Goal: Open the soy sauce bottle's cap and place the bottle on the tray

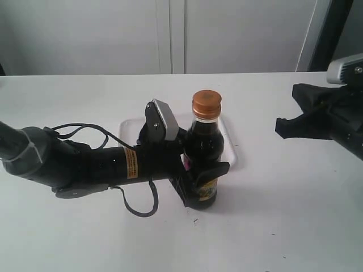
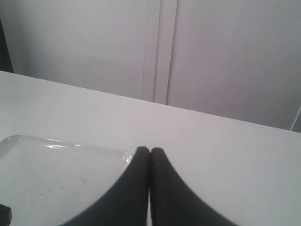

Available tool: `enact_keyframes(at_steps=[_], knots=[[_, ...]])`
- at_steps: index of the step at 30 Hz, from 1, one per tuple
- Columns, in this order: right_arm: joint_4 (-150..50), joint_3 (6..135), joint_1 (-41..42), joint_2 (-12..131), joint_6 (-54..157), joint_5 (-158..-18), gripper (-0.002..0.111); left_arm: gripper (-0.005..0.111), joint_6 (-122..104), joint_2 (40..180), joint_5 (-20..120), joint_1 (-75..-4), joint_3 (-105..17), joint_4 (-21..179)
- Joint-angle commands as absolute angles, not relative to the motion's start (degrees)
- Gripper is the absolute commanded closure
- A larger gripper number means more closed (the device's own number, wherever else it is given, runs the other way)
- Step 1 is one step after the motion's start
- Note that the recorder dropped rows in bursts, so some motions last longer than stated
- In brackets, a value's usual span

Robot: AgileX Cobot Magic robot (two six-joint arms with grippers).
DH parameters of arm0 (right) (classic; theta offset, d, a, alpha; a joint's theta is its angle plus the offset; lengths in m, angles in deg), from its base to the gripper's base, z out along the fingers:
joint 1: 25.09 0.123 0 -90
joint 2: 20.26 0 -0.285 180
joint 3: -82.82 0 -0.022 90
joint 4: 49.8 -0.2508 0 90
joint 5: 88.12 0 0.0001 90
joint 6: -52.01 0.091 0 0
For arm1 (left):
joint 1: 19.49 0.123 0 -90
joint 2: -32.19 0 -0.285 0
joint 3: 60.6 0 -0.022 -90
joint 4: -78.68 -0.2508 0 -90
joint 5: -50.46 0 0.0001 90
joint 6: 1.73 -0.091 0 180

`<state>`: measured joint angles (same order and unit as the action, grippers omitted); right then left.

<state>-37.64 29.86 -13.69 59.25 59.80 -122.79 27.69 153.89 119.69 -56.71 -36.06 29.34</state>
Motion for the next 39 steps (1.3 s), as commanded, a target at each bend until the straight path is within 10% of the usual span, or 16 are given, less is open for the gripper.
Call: enact_keyframes(at_steps=[1,39], knots=[[-37.70,28.59,-13.53,62.95,58.71,-128.33,0.108,0.107,26.33,153.35,120.42,-56.73,-36.12,31.46],[-68.11,30.55,9.15,75.10,1.81,-143.39,0.108,0.107,25.02,153.35,117.47,-56.73,-36.12,31.61]])
